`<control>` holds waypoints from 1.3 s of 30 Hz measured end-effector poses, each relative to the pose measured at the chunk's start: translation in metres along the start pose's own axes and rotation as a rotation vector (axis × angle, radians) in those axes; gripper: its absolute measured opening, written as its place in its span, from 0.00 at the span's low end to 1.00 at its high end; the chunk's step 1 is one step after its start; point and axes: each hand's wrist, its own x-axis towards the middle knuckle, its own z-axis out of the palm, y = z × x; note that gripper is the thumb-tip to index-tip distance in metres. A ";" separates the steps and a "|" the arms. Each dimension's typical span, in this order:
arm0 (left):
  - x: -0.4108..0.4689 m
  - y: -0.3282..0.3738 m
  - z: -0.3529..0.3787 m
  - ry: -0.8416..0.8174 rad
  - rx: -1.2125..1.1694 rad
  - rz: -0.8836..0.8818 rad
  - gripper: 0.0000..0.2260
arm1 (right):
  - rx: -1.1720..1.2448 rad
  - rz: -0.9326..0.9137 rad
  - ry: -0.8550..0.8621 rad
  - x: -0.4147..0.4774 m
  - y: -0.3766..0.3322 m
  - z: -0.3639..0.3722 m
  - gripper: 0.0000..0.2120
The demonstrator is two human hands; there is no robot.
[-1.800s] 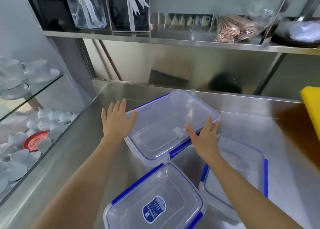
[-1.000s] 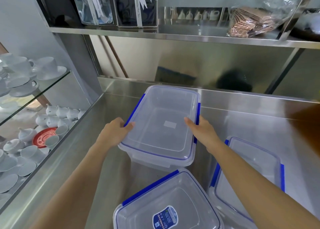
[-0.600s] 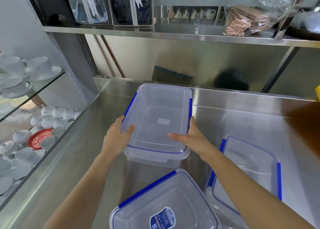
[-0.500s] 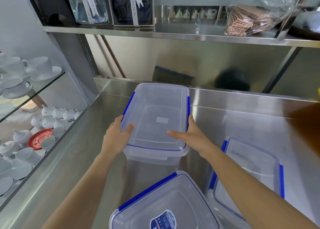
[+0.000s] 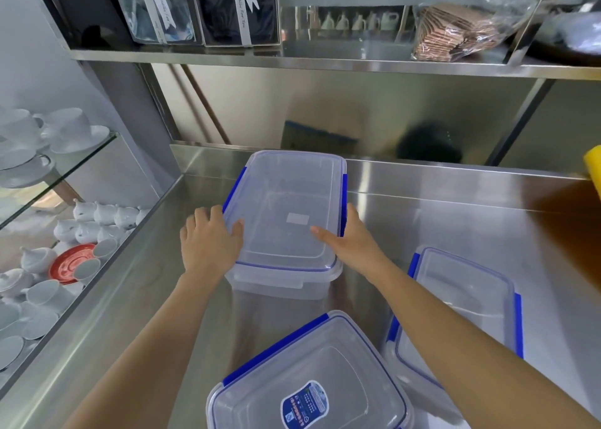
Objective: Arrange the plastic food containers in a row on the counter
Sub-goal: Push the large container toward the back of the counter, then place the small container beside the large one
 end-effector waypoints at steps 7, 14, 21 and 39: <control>-0.052 0.076 -0.025 0.020 -0.357 0.558 0.09 | -0.340 0.008 0.338 -0.026 0.007 -0.033 0.23; -0.108 0.158 0.017 -0.370 -0.318 0.611 0.16 | -0.544 0.085 0.625 -0.075 0.039 -0.092 0.18; -0.120 0.180 0.060 -0.988 -0.269 0.376 0.47 | -0.323 0.505 0.464 -0.120 0.097 -0.133 0.48; -0.071 0.207 0.108 -0.690 -0.769 0.123 0.30 | 0.473 0.241 0.363 -0.029 0.095 -0.161 0.17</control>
